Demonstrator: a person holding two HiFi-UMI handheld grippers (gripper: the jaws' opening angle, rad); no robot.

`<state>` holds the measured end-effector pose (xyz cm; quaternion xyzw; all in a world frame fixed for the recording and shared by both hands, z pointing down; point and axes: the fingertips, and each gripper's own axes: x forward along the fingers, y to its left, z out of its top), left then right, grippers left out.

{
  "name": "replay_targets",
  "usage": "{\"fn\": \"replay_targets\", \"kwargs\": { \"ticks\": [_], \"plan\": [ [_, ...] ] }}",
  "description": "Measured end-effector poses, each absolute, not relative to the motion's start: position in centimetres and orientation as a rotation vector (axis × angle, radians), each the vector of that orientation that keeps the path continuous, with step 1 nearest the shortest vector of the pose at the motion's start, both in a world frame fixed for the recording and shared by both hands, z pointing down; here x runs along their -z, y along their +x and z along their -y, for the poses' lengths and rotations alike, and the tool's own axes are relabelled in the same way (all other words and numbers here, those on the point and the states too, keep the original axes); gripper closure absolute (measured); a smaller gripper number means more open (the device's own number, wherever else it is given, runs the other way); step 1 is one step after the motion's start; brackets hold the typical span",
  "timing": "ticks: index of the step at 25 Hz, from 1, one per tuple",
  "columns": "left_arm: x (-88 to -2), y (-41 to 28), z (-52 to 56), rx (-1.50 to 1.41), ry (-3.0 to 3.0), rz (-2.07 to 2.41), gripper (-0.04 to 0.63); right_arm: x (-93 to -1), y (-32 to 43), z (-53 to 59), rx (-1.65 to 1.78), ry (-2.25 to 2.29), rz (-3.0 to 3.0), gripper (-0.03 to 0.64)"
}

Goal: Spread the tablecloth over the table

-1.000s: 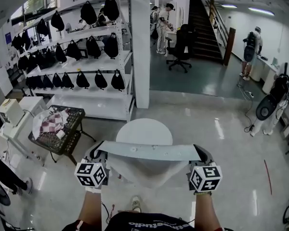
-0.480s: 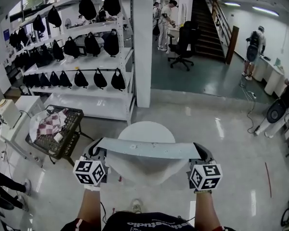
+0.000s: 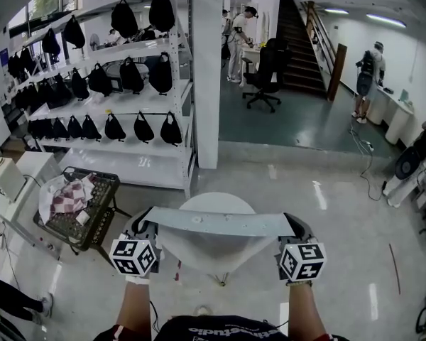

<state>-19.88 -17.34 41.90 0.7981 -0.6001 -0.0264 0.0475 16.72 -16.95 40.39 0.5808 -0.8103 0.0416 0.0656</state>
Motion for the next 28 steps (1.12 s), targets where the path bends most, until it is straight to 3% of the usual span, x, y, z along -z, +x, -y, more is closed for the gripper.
{"fn": "replay_targets", "kwargs": {
  "ticks": [28],
  "plan": [
    [-42.4, -23.1, 26.4, 0.164, 2.492, 1.731, 0.577, -39.5, 13.4, 23.2, -0.118, 1.841, 2.352, 0.589]
  ]
}}
